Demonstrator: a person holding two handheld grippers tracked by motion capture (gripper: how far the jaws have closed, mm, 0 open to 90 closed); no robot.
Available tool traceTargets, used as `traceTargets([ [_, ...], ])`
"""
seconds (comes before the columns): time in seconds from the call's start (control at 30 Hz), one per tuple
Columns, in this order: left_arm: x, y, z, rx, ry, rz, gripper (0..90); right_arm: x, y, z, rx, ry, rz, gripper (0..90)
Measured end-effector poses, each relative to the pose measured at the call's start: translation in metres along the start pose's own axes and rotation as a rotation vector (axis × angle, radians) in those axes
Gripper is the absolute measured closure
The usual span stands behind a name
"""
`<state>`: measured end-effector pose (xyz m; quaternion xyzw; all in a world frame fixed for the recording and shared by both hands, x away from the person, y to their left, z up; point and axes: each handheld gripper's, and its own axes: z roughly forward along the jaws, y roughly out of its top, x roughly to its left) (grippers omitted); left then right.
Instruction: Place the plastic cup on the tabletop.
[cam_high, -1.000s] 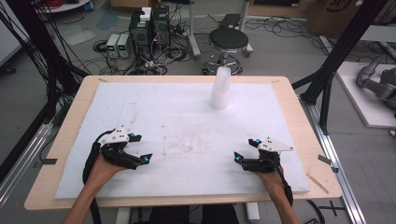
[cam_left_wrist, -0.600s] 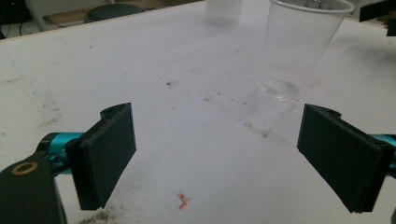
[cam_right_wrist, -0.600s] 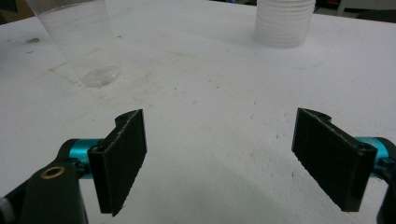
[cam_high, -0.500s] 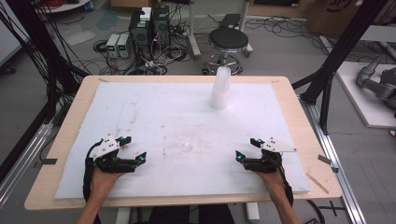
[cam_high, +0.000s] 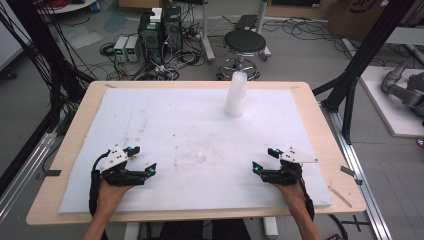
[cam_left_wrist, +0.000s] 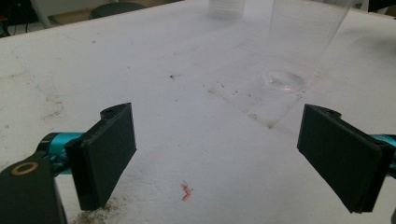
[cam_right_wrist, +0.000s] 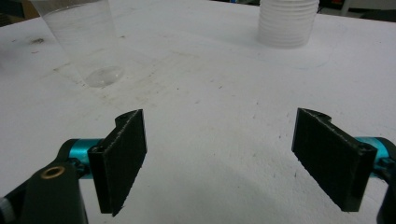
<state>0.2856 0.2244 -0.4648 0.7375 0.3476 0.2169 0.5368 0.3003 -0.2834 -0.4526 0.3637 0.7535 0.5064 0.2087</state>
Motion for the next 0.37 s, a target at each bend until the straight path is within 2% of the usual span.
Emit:
traceTargets([
  [0.37,-0.0010,-0.0006,-0.0004,-0.005,-0.004,0.010,12.1,0.0018,-0.0008,-0.0017,-0.020,-0.012,-0.007,17.6],
])
